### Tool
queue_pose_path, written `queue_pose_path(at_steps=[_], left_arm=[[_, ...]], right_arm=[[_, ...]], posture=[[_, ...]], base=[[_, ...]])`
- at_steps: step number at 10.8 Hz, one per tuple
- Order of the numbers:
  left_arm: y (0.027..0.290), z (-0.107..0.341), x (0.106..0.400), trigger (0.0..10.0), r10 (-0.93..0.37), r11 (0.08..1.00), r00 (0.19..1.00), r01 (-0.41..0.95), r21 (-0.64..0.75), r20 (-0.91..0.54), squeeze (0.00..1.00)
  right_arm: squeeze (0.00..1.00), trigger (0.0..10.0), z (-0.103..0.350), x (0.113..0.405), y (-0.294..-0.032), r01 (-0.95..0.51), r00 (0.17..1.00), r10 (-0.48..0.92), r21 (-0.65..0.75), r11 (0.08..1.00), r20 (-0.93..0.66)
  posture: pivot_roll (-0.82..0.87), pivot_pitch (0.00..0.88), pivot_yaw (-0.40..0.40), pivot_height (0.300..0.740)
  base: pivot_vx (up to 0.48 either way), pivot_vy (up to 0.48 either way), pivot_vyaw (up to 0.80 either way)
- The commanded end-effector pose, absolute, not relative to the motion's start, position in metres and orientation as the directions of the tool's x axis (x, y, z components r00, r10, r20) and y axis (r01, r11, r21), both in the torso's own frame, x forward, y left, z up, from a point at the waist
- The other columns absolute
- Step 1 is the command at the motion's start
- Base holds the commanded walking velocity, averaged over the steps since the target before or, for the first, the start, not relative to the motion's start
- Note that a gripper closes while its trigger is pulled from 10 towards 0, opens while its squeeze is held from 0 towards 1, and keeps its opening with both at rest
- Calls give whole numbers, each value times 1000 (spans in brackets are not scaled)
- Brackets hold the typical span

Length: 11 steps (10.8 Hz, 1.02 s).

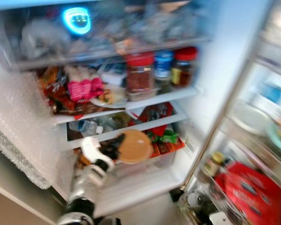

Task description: Restocking fridge

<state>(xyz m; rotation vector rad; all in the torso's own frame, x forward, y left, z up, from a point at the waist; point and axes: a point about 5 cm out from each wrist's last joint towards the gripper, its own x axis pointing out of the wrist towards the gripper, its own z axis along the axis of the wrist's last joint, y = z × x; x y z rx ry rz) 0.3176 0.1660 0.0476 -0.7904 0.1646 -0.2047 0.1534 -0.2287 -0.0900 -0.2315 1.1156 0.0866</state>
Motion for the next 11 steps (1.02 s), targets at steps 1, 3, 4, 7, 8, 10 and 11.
queue_pose_path(at_steps=[1,3,4,7,8,10,11], left_arm=[[158,52,322,10000,-257,679,965,143,-720,-50,0],[157,52,323,10000,-249,669,967,136,-731,-47,0],[158,52,323,10000,-246,667,968,135,-733,-46,0],[158,53,327,10000,-209,645,977,105,-757,-41,0],[166,55,331,10000,-126,646,991,48,-762,-44,0],[171,58,336,10000,-69,608,996,-2,-794,-55,0],[171,59,339,10000,-36,573,998,-29,-819,-60,0]], right_arm=[[0,10000,-90,155,-228,-195,447,-37,-138,971,-894],[0,10000,-89,155,-228,-190,449,-42,-142,971,-892],[0,10000,-89,155,-228,-191,449,-41,-141,971,-892],[0,10000,-89,154,-229,-195,447,-37,-138,971,-894],[0,10000,-89,154,-229,-198,448,-36,-139,970,-893],[0,10000,-89,154,-231,-195,447,-40,-142,970,-893],[0,10000,-89,152,-234,-193,445,-45,-144,970,-894]], posture=[[-23,0,-20,646],[-26,0,-21,646],[-26,0,-21,646],[-27,0,-24,646],[-34,0,-27,646],[-53,7,-28,646],[-60,13,-36,646]], base=[[292,0,0],[270,0,0],[266,0,0],[0,0,0],[0,0,0],[0,0,0],[0,0,0]])
